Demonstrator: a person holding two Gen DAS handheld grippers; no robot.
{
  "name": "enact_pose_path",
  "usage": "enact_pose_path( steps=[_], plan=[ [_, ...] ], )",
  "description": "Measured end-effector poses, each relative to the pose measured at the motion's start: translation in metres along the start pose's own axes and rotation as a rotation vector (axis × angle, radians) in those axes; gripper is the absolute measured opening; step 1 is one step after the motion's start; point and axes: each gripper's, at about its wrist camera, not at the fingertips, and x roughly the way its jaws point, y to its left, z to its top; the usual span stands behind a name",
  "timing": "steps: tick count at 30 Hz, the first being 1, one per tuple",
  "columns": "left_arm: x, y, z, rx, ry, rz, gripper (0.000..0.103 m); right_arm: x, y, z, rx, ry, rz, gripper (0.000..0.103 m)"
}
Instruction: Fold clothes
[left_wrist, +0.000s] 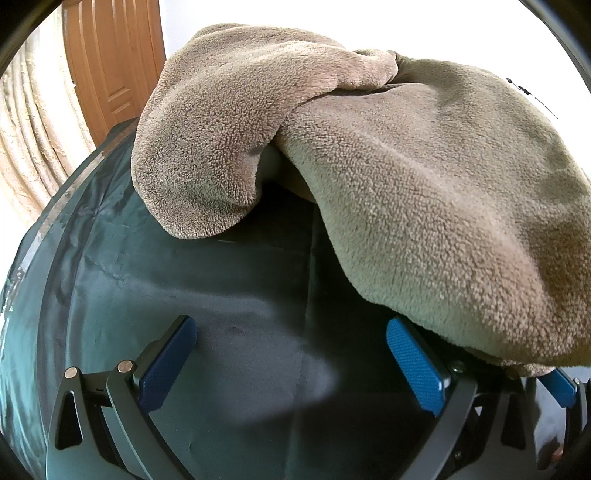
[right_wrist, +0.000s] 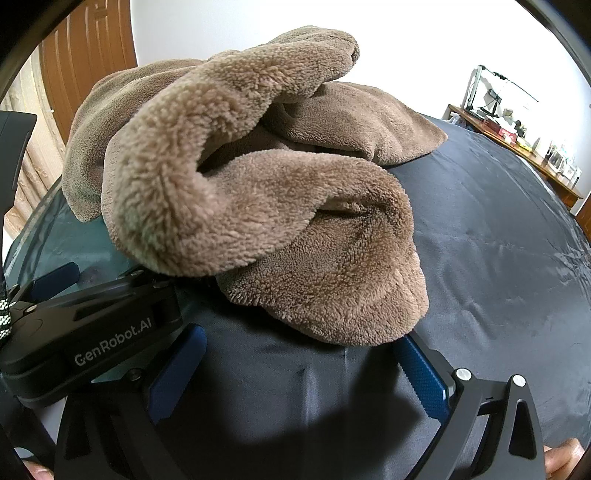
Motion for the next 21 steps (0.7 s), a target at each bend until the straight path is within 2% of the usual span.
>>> enact_pose_path(
  steps=[21],
  plan=[
    [-0.0039,-0.0014,-0.0037,0.002,-0.003,-0.003,0.103,-0.0053,-0.0063,-0.0036,0.0,-0.001,0.001,0.103]
  ],
)
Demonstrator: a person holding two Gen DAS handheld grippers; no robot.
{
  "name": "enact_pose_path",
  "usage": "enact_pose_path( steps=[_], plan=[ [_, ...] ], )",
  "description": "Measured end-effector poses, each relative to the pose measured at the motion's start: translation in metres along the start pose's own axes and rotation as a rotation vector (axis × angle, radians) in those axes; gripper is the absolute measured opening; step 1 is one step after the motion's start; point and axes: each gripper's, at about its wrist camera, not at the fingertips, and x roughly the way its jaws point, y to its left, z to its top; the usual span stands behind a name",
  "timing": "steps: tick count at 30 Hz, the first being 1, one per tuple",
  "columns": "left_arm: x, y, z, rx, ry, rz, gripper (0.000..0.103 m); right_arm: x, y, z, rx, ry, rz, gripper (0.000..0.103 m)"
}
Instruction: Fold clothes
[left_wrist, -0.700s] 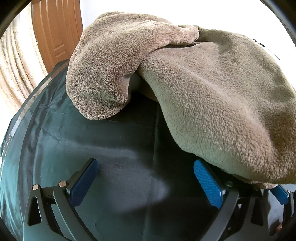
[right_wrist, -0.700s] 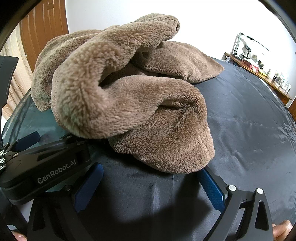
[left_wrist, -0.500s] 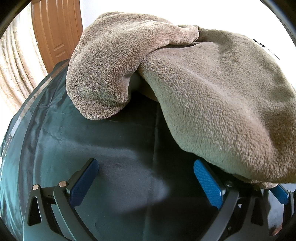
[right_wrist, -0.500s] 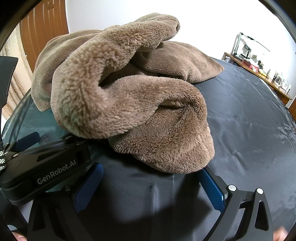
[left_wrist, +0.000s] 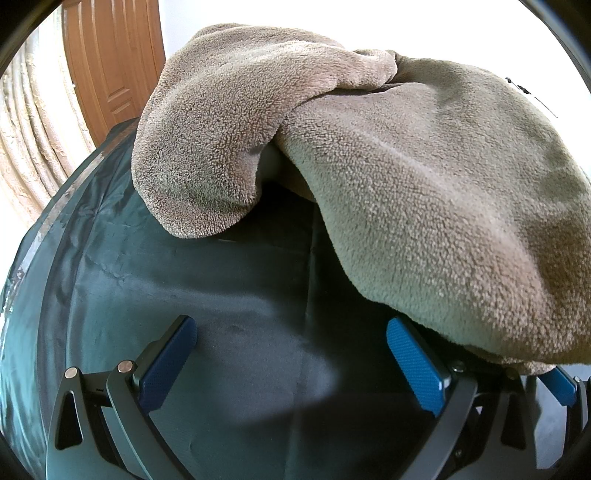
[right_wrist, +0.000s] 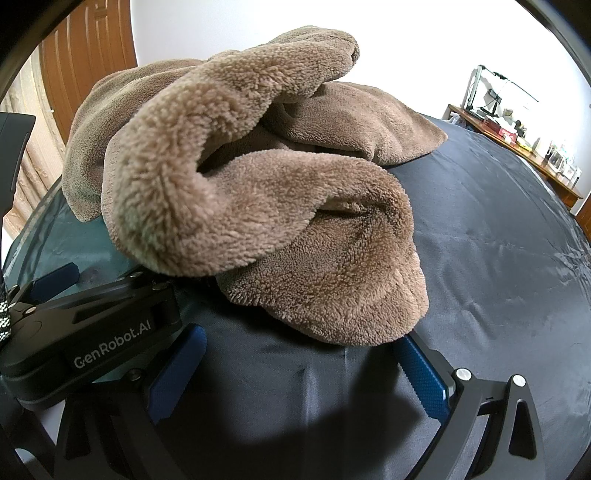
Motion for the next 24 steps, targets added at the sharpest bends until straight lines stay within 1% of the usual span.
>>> enact_pose_path(
  steps=[7,11,15,18,22,24],
  plan=[
    [0.001,0.0,0.002,0.001,0.002,0.0,0.103,0.013,0.003,0.007,-0.018,-0.004,0.012,0.103],
    [0.0,0.001,0.0,0.003,0.002,-0.002,0.103,0.014,-0.006,0.005,-0.052,-0.008,0.041,0.103],
    [-0.001,0.001,0.0,0.003,0.003,-0.004,0.103,0.016,-0.011,0.007,-0.056,-0.008,0.044,0.103],
    [-0.002,0.001,-0.001,0.003,0.003,-0.004,0.103,0.02,-0.015,0.007,-0.03,-0.013,0.024,0.103],
    [-0.005,0.003,-0.005,-0.017,0.002,0.007,0.103,0.017,-0.024,0.007,0.004,-0.027,0.047,0.103],
    [-0.009,0.003,-0.007,-0.03,-0.011,0.02,0.103,0.015,-0.032,0.007,0.047,-0.047,0.082,0.103]
  ],
)
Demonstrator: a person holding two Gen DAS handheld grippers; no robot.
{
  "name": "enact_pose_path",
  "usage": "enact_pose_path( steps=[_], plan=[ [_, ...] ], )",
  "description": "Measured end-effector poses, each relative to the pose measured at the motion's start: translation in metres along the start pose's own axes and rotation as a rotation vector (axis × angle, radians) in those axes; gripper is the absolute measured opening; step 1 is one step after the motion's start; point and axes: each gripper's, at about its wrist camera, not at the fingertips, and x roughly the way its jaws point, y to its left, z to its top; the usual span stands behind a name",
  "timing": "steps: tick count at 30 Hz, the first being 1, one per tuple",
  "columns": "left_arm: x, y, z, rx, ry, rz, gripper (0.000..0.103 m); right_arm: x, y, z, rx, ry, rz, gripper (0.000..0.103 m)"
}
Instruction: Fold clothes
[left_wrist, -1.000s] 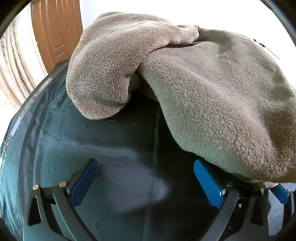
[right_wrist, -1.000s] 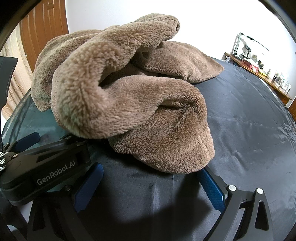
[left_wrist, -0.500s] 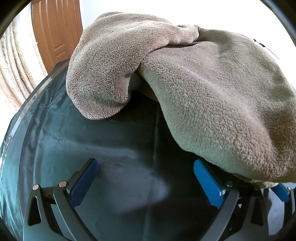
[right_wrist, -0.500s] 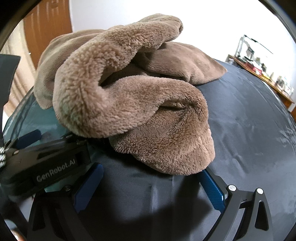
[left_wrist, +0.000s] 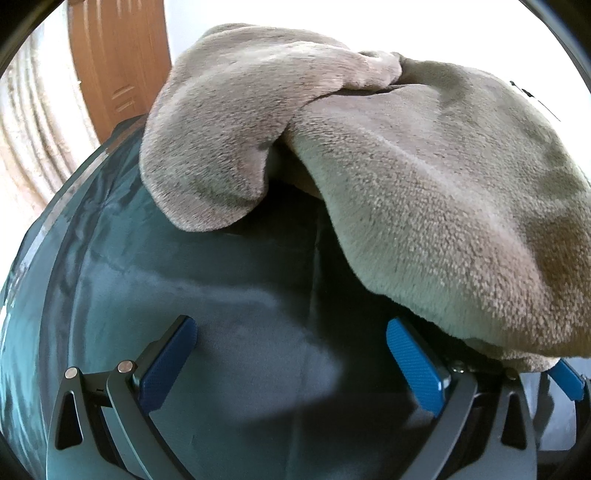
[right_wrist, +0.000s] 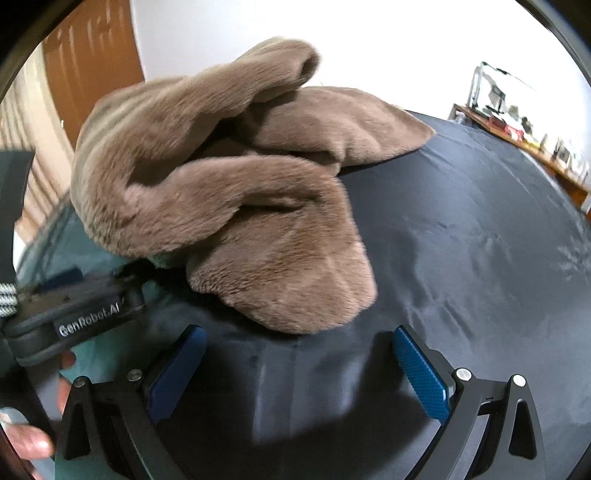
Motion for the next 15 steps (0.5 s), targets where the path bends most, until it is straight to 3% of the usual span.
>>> enact_pose_path(
  steps=[4,7,15],
  plan=[
    [-0.023,-0.003,-0.002,0.007,-0.108,0.033,0.103,-0.006,-0.019,-0.001,0.105,-0.053,0.08,0.102],
    [-0.041,-0.008,-0.005,0.023,-0.172,0.033,0.103,-0.01,-0.031,-0.003,0.168,-0.075,0.089,0.102],
    [-0.095,0.005,-0.017,0.032,-0.247,0.053,0.103,-0.014,-0.051,-0.003,0.247,-0.123,0.102,0.102]
  ],
)
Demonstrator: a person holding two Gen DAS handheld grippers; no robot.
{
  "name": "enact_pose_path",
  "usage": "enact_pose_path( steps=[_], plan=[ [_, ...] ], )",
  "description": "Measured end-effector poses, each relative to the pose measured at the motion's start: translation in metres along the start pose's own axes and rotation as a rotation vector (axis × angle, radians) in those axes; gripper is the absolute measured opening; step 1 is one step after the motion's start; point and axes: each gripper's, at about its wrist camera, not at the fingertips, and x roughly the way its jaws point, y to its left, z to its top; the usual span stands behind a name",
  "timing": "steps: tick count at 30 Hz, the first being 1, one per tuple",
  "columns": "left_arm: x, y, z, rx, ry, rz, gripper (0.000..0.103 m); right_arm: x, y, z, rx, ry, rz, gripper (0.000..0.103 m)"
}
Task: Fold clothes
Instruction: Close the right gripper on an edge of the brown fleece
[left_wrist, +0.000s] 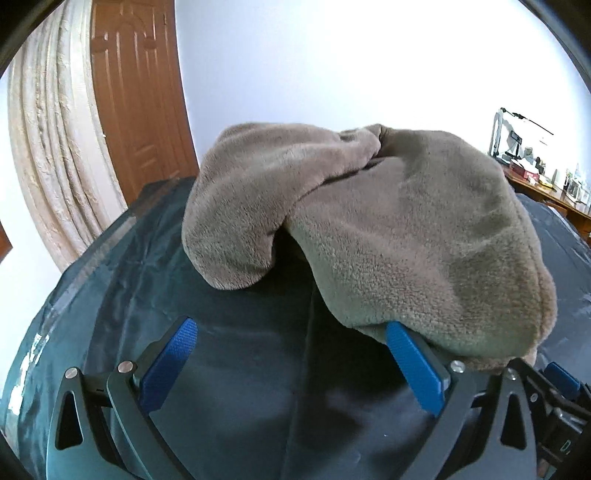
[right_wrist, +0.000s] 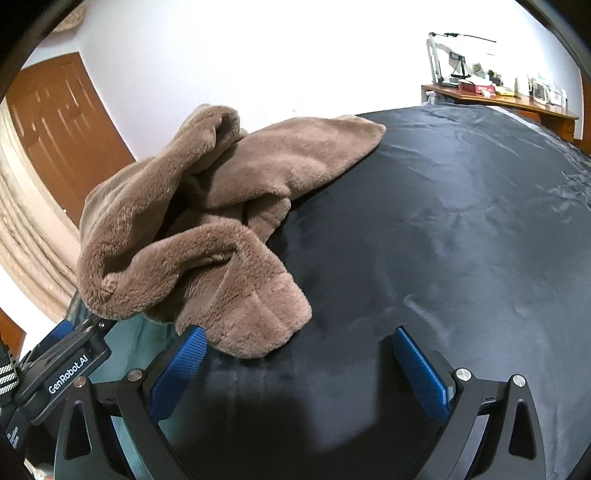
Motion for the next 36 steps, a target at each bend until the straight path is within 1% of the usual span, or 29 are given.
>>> enact_pose_path(
  steps=[1,3,4,5,6,7,8,10,12,13,16,18,22,23,24,25,27,30,32,33,36],
  plan=[
    [-0.001,-0.007,0.006,-0.009,-0.001,-0.003,0.103,0.0,-0.001,0.001,0.003,-0.008,0.001,0.102],
    [-0.002,-0.004,0.01,-0.026,-0.002,-0.012,0.103,-0.002,-0.004,0.005,0.001,-0.038,0.003,0.102],
    [0.008,-0.015,0.016,-0.034,0.0,-0.01,0.103,-0.003,-0.005,0.007,-0.003,-0.059,0.002,0.102],
    [0.009,-0.014,0.017,-0.045,0.001,-0.004,0.103,-0.004,-0.006,0.009,-0.007,-0.082,0.001,0.102],
    [0.009,-0.011,0.018,-0.058,0.001,0.002,0.103,-0.011,-0.006,0.01,-0.018,-0.128,-0.011,0.102],
    [0.021,0.0,0.012,-0.072,-0.002,0.007,0.103,-0.021,-0.003,0.01,-0.034,-0.185,-0.019,0.102],
    [0.029,0.005,0.016,-0.086,-0.007,0.014,0.103,-0.033,0.0,0.01,-0.056,-0.258,-0.023,0.102],
    [0.027,0.013,0.018,-0.112,-0.026,0.033,0.103,-0.048,0.006,0.008,-0.093,-0.348,-0.022,0.102],
    [0.026,0.019,0.019,-0.132,-0.039,0.05,0.103,-0.056,0.014,0.006,-0.137,-0.382,0.008,0.102],
    [0.025,0.021,0.019,-0.142,-0.045,0.059,0.103,-0.056,0.018,0.007,-0.151,-0.38,0.02,0.102],
    [0.027,0.026,0.018,-0.16,-0.035,0.062,0.103,-0.061,0.029,0.013,-0.192,-0.385,0.042,0.102],
    [0.026,0.026,0.017,-0.175,-0.018,0.06,0.103,-0.07,0.039,0.019,-0.23,-0.414,0.05,0.102],
    [0.029,0.036,0.017,-0.219,0.006,0.052,0.103,-0.06,0.058,0.045,-0.31,-0.347,0.133,0.102],
    [0.031,0.038,0.018,-0.23,0.009,0.051,0.103,-0.049,0.06,0.055,-0.31,-0.295,0.151,0.102],
    [0.033,0.04,0.018,-0.241,0.012,0.05,0.103,-0.042,0.061,0.06,-0.304,-0.264,0.159,0.102],
    [0.034,0.042,0.018,-0.252,0.014,0.05,0.103,-0.035,0.062,0.065,-0.299,-0.24,0.168,0.102],
    [0.035,0.046,0.018,-0.274,0.02,0.05,0.103,-0.024,0.063,0.075,-0.281,-0.224,0.17,0.099],
    [0.04,0.051,0.018,-0.299,0.04,0.045,0.103,0.002,0.062,0.09,-0.234,-0.16,0.193,0.087],
    [0.042,0.053,0.018,-0.309,0.052,0.038,0.103,0.021,0.06,0.099,-0.195,-0.112,0.212,0.067],
    [0.045,0.054,0.018,-0.313,0.057,0.034,0.103,0.029,0.06,0.104,-0.183,-0.094,0.215,0.064],
    [0.048,0.054,0.017,-0.318,0.067,0.025,0.103,0.048,0.06,0.112,-0.158,-0.065,0.208,0.064]
  ],
)
